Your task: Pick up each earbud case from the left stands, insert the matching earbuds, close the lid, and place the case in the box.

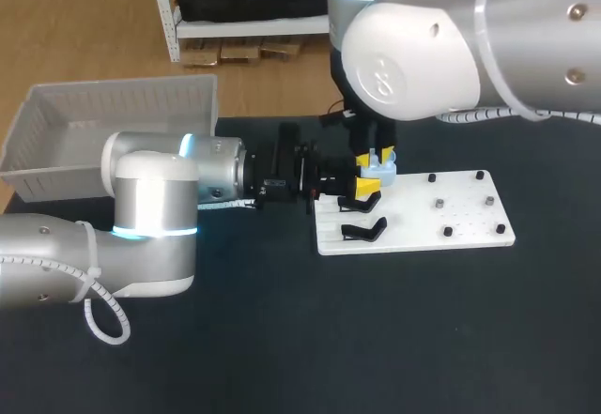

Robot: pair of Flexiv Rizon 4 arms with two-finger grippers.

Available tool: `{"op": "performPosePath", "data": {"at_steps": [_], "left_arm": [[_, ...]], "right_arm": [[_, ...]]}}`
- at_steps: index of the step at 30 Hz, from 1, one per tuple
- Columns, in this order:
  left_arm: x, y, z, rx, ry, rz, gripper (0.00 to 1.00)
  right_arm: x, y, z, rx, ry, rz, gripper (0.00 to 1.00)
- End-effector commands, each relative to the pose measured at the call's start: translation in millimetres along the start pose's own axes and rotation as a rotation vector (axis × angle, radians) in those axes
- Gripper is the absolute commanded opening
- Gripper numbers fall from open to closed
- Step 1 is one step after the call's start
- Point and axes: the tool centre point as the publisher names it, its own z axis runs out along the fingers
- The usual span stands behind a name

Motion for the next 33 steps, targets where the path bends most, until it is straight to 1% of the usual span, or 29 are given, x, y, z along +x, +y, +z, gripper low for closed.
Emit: {"op": "performPosePath", "data": {"at_steps": [1, 22, 33], "left_arm": [[0.5, -1.9, 0.0, -0.007, -0.003, 0.004, 0.00], [0.5, -1.9, 0.0, -0.007, -0.003, 0.004, 0.00], [0.5, -1.9, 0.0, -0.007, -0.003, 0.004, 0.00]], "right_arm": [[-2.0, 0.8, 1.2, 0.003, 0.002, 0.000, 0.00], [-6.6, 0.3, 5.6, 0.021, 0.018, -0.009, 0.00], [-8.8, -0.2, 5.4, 0.060, 0.036, -0.020, 0.00]]}}
